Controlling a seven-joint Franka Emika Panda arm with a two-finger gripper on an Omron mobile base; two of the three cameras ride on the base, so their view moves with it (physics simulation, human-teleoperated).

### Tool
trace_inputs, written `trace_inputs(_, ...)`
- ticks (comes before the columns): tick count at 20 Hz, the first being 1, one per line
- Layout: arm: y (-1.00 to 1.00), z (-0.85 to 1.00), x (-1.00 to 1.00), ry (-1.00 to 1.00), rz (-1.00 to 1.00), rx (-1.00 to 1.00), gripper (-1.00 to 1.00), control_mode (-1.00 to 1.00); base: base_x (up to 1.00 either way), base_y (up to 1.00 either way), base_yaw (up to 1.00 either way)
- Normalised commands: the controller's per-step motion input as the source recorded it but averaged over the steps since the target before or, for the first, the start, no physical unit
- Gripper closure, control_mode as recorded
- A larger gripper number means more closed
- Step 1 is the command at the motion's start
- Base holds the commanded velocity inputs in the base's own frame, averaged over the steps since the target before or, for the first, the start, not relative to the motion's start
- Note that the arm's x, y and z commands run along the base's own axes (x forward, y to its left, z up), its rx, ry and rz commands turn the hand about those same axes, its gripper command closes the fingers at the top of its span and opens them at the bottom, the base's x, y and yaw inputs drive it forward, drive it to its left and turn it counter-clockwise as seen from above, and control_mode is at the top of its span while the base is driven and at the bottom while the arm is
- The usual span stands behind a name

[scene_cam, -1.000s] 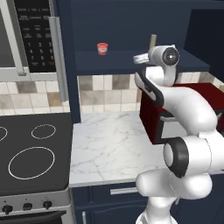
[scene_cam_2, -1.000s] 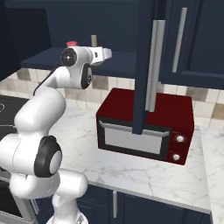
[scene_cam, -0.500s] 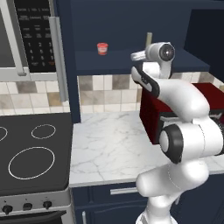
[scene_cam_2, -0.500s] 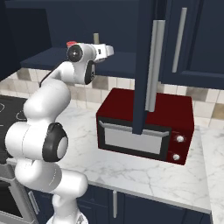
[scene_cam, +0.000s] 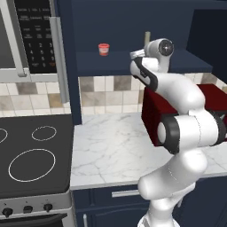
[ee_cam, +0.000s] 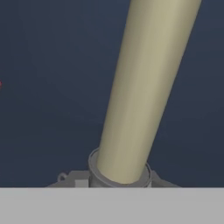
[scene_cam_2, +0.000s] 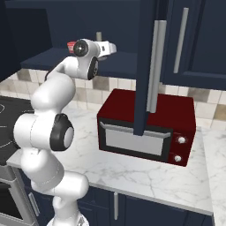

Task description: Pick the candle and candle from the dining table and place them in the open cabinet. Close the cabinet after placing the objects.

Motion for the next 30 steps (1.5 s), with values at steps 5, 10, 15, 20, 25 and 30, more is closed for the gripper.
trace_inputs(5,0.14,-0.22,0.13,0.00,0.04,0.00,-1.00,-1.00,0.00,0.00,0.00)
trace_inputs(10,0.16,-0.08,0.05,-0.04,0.02,-0.02,-1.00,-1.00,0.00,0.00,0.00)
trace_inputs(15,0.04,0.00,-0.01,-0.08,0.00,-0.11,-1.00,-1.00,0.00,0.00,0.00)
trace_inputs(20,0.12,0.00,-0.14,0.01,0.00,-0.08,-1.00,-1.00,0.00,0.00,0.00)
trace_inputs(25,0.10,-0.02,0.00,0.03,0.00,-0.02,-1.00,-1.00,0.00,0.00,0.00)
trace_inputs(30,0.00,0.00,0.22,0.09,0.00,0.04,-1.00,-1.00,0.00,0.00,0.00)
